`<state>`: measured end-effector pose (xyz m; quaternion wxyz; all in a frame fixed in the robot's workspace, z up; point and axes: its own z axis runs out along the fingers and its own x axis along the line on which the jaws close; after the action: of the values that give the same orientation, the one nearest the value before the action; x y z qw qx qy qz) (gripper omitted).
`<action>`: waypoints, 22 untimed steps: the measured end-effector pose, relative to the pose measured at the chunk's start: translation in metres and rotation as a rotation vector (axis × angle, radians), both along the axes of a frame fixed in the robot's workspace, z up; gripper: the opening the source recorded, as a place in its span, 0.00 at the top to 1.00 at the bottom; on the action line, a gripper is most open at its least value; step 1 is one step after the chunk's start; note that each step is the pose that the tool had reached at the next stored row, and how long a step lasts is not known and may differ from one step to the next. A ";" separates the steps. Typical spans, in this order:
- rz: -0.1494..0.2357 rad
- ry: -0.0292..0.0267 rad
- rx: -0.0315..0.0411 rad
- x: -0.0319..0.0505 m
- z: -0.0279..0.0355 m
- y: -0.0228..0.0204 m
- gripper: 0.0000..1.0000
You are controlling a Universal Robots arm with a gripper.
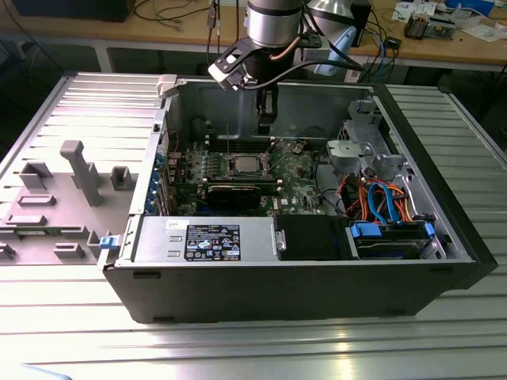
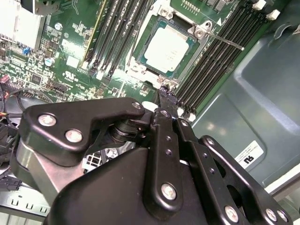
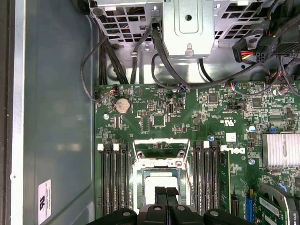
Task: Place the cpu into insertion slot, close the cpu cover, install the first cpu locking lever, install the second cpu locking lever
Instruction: 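Close the cpu cover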
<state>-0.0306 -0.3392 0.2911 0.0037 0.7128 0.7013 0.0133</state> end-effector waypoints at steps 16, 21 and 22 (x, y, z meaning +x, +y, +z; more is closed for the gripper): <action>0.000 0.0000 0.0000 0.0100 0.0000 0.0000 0.89; 0.000 0.0000 0.0000 0.0116 0.0000 0.0000 0.89; 0.000 0.0000 0.0000 0.0118 0.0000 0.0000 0.89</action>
<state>-0.0188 -0.3392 0.2911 0.0037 0.7128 0.7013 0.0133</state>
